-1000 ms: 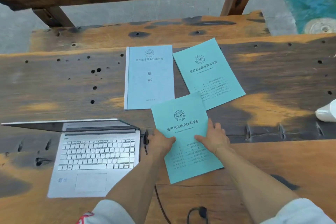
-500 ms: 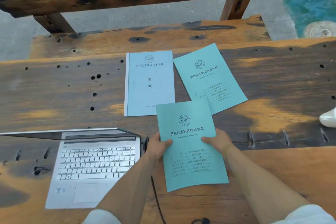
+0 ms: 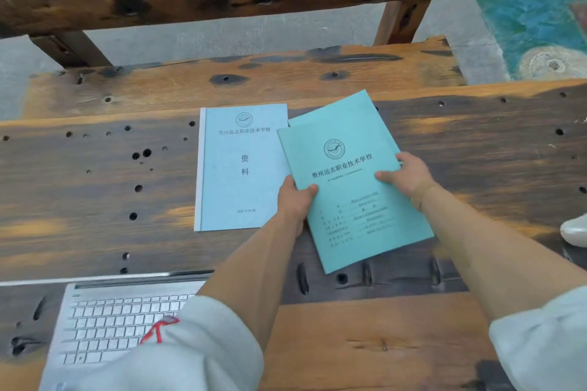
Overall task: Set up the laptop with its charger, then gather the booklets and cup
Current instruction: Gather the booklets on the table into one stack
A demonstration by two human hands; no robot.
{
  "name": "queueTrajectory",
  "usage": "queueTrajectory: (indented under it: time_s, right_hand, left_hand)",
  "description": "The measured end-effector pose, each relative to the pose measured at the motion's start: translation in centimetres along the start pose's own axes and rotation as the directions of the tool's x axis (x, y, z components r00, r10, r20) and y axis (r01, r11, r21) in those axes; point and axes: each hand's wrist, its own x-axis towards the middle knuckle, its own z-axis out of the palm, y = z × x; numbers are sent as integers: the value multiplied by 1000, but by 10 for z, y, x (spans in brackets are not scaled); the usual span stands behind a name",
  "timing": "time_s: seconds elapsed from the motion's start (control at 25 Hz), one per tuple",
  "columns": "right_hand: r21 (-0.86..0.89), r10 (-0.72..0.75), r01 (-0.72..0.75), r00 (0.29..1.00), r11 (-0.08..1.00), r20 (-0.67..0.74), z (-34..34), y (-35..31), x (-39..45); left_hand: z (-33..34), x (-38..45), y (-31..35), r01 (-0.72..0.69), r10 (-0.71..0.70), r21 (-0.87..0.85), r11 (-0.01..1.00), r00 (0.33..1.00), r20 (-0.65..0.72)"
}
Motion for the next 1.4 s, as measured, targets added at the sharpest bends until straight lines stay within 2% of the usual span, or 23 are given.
queueTrajectory:
  time_s: [0.12,0.24,0.4,0.52,0.6,0.68,0.76,0.84,0.96,1.08,1.2,1.4]
  right_hand:
    - [-151,-17,6,997,989,-73,-3,-13,29]
    - [-236,-21,-11,991,972,-130,-4,-11,50]
    - [-326,-14,-40,987,944,-163,4,1,64]
    - [-390,22,-90,984,917,-177,7,1,69]
    - [-382,64,-127,983,915,-172,6,-4,71]
    - [-388,123,-173,981,905,-150,2,-3,76]
    - [-382,213,-235,972,894,-101,-3,-1,80]
    - [-275,292,-290,956,917,-35,-8,7,80]
    - [-96,352,-347,935,933,45,-7,17,70]
    - [25,341,-345,934,938,106,5,13,44]
    - [121,303,-324,939,938,161,18,-6,17]
    - [172,142,-181,966,968,216,59,-52,-5]
  left_hand:
    - [23,26,7,-33,53,200,979,994,-92]
    - [36,44,14,-48,99,463,885,991,-88]
    - [39,54,16,11,75,671,741,992,-99]
    - [45,53,14,11,130,771,637,984,-122]
    - [51,49,13,45,106,733,678,982,-158]
    - [54,49,10,109,9,592,798,981,-194]
    - [51,51,8,144,-64,460,876,981,-185]
    - [46,52,5,127,-85,397,909,989,-121]
    - [46,45,6,98,-76,263,960,993,-95]
    - [38,35,14,55,-40,178,982,995,-89]
    - [16,33,30,13,10,215,976,994,-108]
    - [-44,39,69,27,28,248,968,977,-213]
